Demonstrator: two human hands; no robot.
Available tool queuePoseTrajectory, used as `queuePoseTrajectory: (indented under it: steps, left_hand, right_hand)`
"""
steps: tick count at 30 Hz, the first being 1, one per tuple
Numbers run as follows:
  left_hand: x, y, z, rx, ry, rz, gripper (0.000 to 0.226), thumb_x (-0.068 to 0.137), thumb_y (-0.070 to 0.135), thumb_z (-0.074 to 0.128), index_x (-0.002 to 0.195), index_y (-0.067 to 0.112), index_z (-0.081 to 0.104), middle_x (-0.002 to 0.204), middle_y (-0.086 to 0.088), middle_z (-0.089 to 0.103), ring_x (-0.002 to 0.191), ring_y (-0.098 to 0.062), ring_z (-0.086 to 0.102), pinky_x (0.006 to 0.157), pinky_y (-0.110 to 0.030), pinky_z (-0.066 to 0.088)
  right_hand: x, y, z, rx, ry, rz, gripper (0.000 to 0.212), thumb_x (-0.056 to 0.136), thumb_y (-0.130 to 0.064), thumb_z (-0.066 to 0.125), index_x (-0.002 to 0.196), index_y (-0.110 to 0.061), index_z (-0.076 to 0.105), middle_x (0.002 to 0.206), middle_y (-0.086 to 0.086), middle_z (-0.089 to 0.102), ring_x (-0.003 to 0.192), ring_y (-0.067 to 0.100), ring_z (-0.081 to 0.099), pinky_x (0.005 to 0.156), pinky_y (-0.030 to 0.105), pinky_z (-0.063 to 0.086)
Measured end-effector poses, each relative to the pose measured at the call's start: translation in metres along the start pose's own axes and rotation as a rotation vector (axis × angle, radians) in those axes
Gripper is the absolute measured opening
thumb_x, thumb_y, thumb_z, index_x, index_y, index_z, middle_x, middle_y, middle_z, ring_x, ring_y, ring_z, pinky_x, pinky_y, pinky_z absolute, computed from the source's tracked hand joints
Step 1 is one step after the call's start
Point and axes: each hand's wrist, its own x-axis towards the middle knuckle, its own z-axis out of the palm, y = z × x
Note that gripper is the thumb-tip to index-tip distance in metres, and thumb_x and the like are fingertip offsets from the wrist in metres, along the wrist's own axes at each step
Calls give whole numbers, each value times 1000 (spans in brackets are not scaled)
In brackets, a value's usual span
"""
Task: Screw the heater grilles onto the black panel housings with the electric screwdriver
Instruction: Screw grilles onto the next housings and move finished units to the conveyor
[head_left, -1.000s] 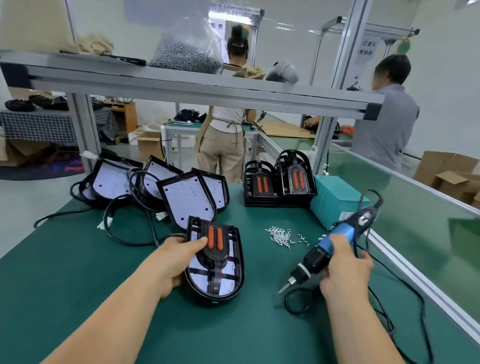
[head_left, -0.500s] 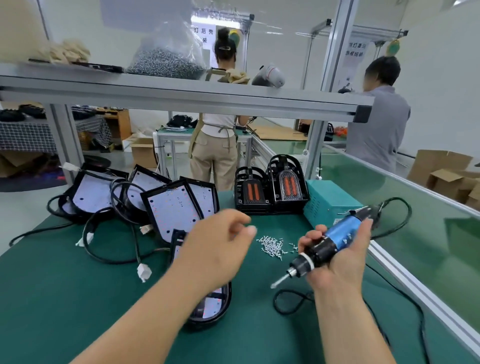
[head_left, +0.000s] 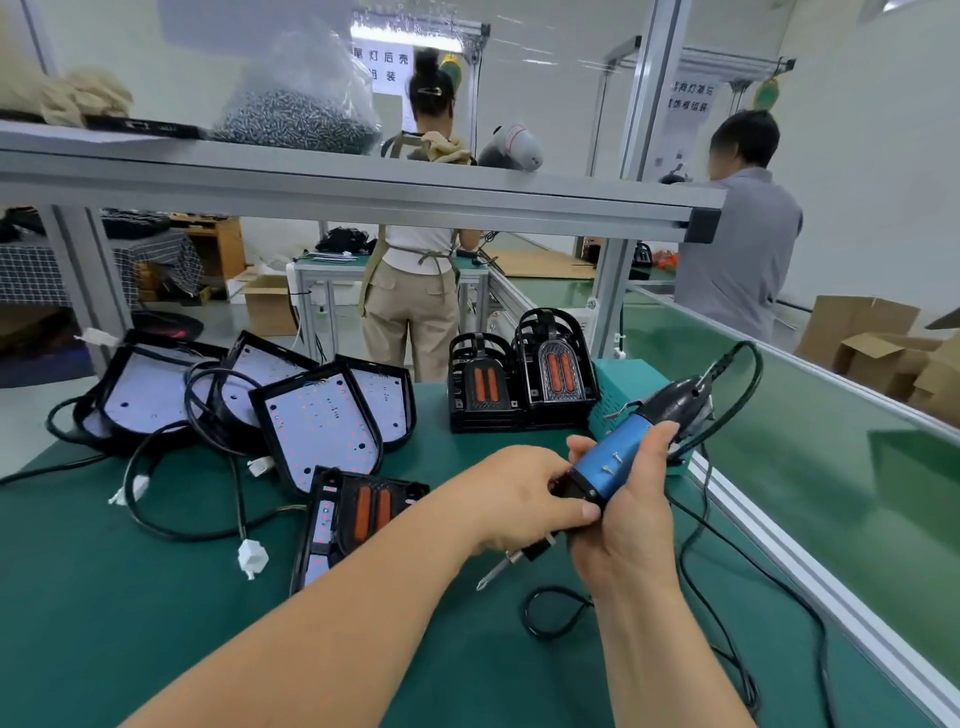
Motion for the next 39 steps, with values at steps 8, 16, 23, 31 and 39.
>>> queuePoseTrajectory:
  steps: [8, 16, 23, 31, 39]
  left_hand:
    - [0, -17, 0, 131, 358, -18, 20, 89, 38, 67, 99, 23, 59, 83, 8, 56, 83, -19, 54, 65, -29, 37]
    - [6, -25, -1, 74, 597, -70, 44, 78, 31, 80, 116, 29, 58, 113, 6, 67, 100, -20, 62, 86, -35, 50]
    - [7, -24, -4, 229, 638, -16, 39, 80, 31, 77, 112, 32, 53, 109, 10, 64, 99, -19, 59, 79, -36, 48]
    - [4, -31, -43, -492, -42, 98, 12, 95, 9, 62, 103, 19, 64, 72, 16, 67, 63, 3, 58, 58, -10, 43]
    - [9, -45, -42, -591, -34, -32, 15, 95, 17, 62, 108, 11, 65, 84, 2, 68, 78, -8, 65, 68, -16, 52]
  right_hand:
    - [14, -53, -37, -528, 104, -191, 38, 95, -59, 49, 100, -23, 61, 73, -3, 75, 74, 14, 65, 61, 31, 38]
    - [4, -83, -52, 186, 560, -266, 26, 89, -1, 55, 79, -17, 38, 65, 0, 44, 44, 8, 41, 42, 20, 32]
    - [1, -24, 12, -458, -36, -163, 36, 97, -34, 58, 70, -11, 53, 55, 3, 54, 48, 15, 55, 49, 25, 45]
    - [43, -18, 14, -73, -594, 81, 100, 47, -71, 86, 124, -13, 58, 102, 16, 70, 99, 31, 67, 93, 48, 50]
    - [46, 2, 43, 182, -462, 46, 21, 59, -34, 80, 63, -18, 68, 69, 4, 67, 75, 24, 72, 79, 36, 50]
